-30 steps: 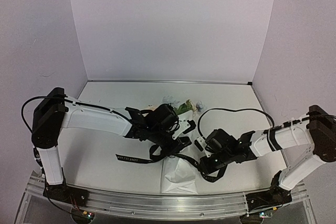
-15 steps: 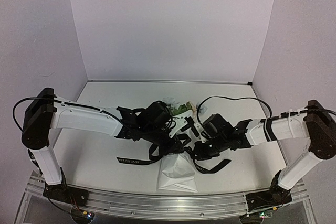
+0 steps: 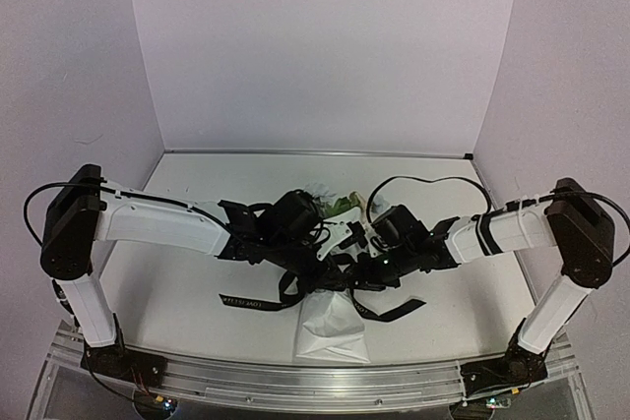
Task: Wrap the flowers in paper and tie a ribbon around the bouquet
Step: Cross the half-tied ribbon over the folded bouquet.
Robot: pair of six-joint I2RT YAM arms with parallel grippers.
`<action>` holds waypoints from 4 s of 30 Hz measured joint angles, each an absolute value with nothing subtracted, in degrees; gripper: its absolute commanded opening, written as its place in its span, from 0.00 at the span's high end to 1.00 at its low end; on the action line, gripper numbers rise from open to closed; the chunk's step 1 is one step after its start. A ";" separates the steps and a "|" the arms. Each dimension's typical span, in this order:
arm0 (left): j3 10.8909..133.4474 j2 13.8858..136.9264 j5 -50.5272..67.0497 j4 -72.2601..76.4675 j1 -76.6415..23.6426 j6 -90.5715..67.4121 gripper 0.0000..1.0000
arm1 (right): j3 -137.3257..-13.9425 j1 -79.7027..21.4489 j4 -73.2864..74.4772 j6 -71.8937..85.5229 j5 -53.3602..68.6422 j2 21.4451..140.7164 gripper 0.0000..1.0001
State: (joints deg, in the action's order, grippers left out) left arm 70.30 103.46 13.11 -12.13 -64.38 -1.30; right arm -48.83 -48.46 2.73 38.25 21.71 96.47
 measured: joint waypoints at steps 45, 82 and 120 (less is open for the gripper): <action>62.47 99.88 8.75 -9.90 -64.34 -3.12 0.96 | -46.63 -48.14 -17.51 51.08 28.45 99.70 1.00; 48.95 85.89 10.11 0.30 -59.88 -17.93 0.60 | -50.83 -48.16 -20.18 57.09 39.83 103.53 1.00; 48.92 91.96 13.34 6.09 -57.78 -19.92 1.00 | -52.38 -48.16 -22.00 59.81 42.24 105.85 0.93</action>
State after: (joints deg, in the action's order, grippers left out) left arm 48.92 91.96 13.34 6.09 -57.78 -19.92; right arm -52.38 -48.16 -22.00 59.81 42.24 105.85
